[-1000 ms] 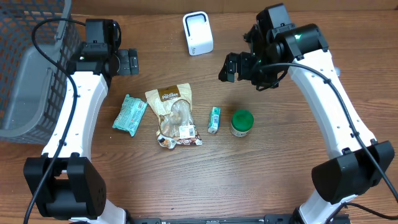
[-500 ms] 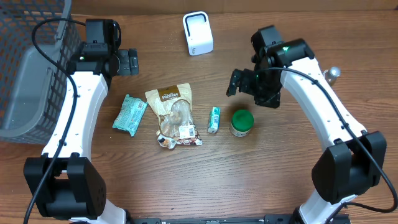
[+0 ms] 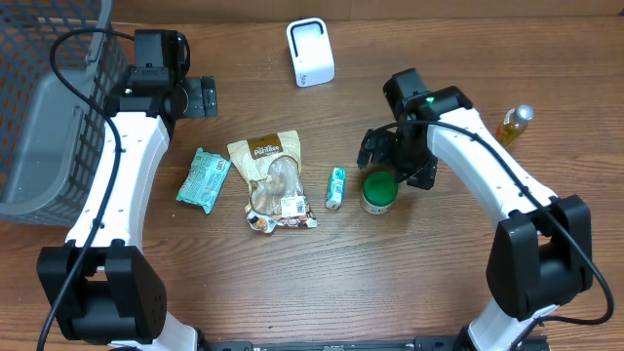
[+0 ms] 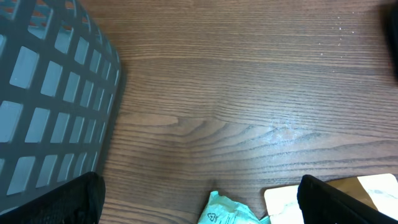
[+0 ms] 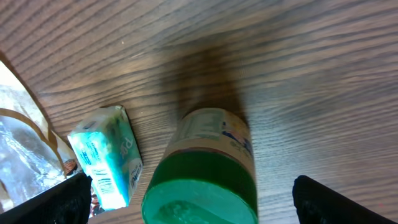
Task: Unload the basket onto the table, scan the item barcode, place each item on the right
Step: 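Lower the right gripper over the green-lidded jar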
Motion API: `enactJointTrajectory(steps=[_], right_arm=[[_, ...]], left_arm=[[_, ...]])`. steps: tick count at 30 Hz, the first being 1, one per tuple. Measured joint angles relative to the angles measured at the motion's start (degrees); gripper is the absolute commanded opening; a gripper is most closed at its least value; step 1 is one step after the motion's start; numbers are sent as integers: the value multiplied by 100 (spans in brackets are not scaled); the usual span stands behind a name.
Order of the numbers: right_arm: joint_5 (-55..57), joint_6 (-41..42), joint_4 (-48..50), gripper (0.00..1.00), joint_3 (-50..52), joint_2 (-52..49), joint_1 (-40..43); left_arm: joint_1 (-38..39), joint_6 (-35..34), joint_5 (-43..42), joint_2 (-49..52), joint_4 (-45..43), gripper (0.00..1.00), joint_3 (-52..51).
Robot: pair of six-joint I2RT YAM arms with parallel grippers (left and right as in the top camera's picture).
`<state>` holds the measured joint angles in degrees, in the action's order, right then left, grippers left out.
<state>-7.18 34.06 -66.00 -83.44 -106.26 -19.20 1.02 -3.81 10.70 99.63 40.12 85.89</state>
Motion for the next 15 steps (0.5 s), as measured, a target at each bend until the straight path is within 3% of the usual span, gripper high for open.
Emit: enactJointTrajectory(steps=[15], right_arm=[[20,28,203,100,225,0,-120]], left_arm=[[0,0,0,0,0,99,0]])
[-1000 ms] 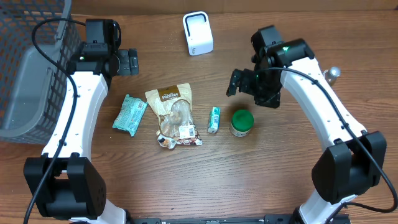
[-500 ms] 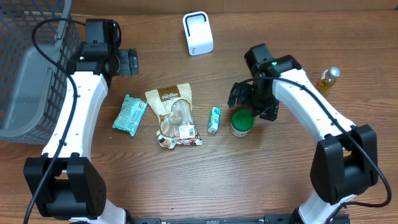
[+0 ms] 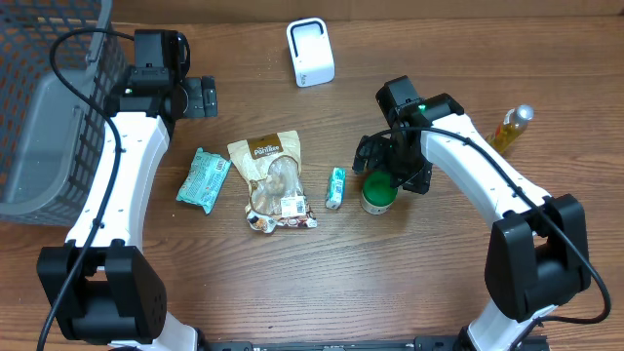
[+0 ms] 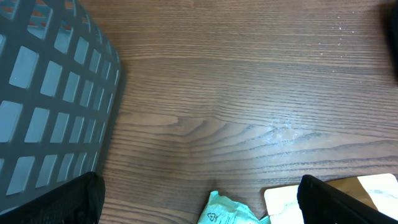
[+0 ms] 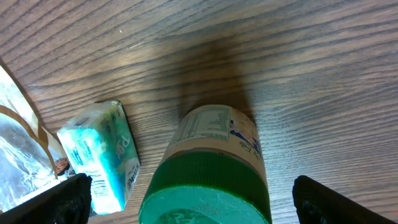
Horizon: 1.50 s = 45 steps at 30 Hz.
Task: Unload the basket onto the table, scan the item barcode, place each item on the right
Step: 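Lower the right gripper over the green-lidded jar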
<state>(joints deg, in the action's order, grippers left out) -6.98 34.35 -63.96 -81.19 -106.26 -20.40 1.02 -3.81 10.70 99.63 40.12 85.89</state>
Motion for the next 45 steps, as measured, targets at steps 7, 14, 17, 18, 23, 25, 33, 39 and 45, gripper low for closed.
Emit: enactJointTrajectory(steps=[7,14,17,18,23,25,33,39,45], right_arm=[[4,0,2,100,0,0,-17],[286,109,17,100,0,0,-396],[555,264,15,100,0,0,-566],[619,304,35,100,0,0,-616],[782,387,164,100,0,0,-787],[802,426,223,100,2,0,-833],[874,599,645,100,435,0,-887],[890,706,1027,100,796,0,-890],[894,743,1156,100,927,0,-887]], left_arm=[[0,0,0,0,0,100,0],[0,0,0,0,2,100,0],[0,0,0,0,0,100,0],[0,0,0,0,2,100,0],[0,0,0,0,2,100,0],[0,0,0,0,2,100,0],[0,0,0,2,0,100,0],[0,0,0,0,0,100,0],[0,0,0,0,0,100,0]])
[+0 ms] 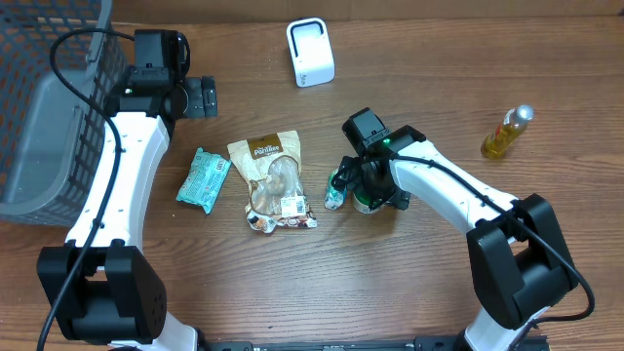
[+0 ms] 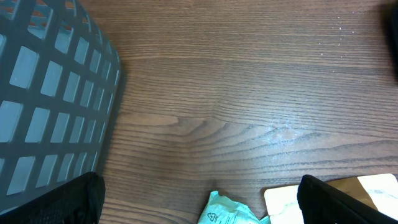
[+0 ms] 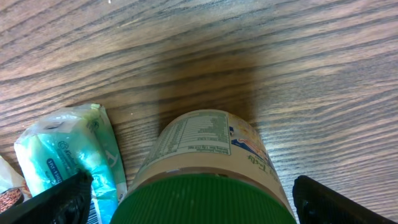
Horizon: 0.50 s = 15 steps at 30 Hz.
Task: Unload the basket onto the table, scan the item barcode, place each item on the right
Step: 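Lower the right gripper over the green-lidded jar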
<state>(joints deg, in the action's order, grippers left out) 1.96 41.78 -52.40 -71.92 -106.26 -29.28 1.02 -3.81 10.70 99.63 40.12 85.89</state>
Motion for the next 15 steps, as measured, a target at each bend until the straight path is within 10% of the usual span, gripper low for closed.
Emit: enactJointTrajectory(steps=[15], right_arm=[[-2,4,42,100,-2,0,0]], left_arm=[[0,0,0,0,0,100,0]])
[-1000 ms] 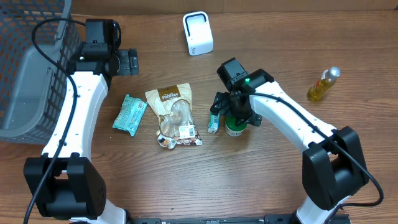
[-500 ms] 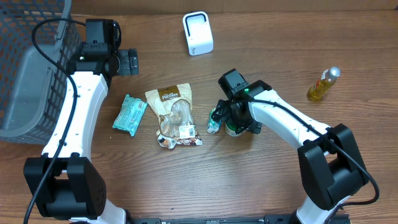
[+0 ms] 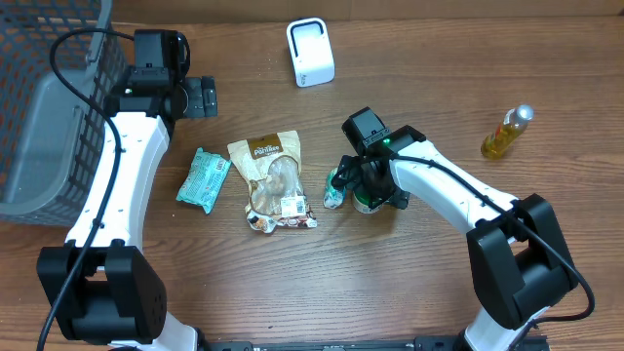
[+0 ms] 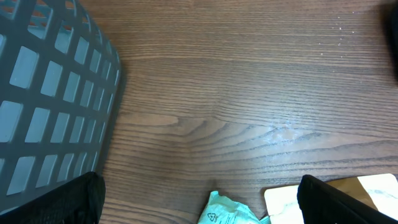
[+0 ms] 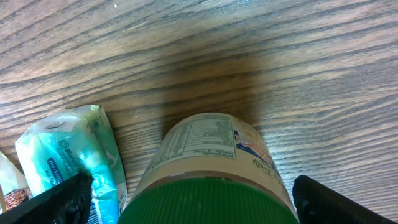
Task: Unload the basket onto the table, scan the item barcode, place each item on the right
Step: 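Lower the right gripper over the green-lidded jar, then close the right gripper around the green-lidded jar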
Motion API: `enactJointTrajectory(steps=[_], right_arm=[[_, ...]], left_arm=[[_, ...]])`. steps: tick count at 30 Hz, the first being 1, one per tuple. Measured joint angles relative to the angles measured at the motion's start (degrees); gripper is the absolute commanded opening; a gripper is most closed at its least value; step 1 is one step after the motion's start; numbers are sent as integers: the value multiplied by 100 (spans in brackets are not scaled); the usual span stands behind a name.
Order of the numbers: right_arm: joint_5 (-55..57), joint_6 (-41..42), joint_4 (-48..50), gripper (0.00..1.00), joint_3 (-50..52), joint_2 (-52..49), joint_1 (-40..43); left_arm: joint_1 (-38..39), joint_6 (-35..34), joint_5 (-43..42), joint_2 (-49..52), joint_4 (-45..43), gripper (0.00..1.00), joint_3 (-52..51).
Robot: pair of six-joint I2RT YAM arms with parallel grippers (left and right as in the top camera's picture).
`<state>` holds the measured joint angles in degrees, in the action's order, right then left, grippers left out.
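A jar with a green lid (image 5: pixel 208 186) and a cream label stands on the table, mostly covered by my right gripper (image 3: pixel 365 185) in the overhead view. The right gripper (image 5: pixel 189 202) is open, with one black finger (image 5: pixel 56 199) on each side of the lid. A small teal pack (image 5: pixel 71 155) lies just left of the jar. The white scanner (image 3: pixel 310 52) stands at the back centre. My left gripper (image 4: pixel 199 199) is open over bare wood near the basket, holding nothing.
A brown snack pouch (image 3: pixel 273 180) and a teal packet (image 3: pixel 203 178) lie left of centre. A grey mesh basket (image 3: pixel 49 107) fills the far left. A yellow oil bottle (image 3: pixel 507 132) stands at the right.
Almost nothing: the jar sits a touch lower in the right wrist view, with the open right gripper still around its lid. The left arm has not moved.
My right gripper was open just behind and right of the jar. It then stood closer over it, with the lid growing in the wrist view. By 0.5 s ago its fingers were on both sides of the lid, as now. The left arm stayed still.
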<state>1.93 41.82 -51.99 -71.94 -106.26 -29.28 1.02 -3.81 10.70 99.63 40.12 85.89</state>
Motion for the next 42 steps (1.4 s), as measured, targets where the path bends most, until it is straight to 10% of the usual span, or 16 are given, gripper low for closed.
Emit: enactJointTrajectory(steps=[25,42], right_arm=[[151,96,-531,100,-404,-9,2],[402,535,-879,83,-404,-9,2]], left_arm=[[0,0,0,0,0,100,0],[0,0,0,0,0,100,0]])
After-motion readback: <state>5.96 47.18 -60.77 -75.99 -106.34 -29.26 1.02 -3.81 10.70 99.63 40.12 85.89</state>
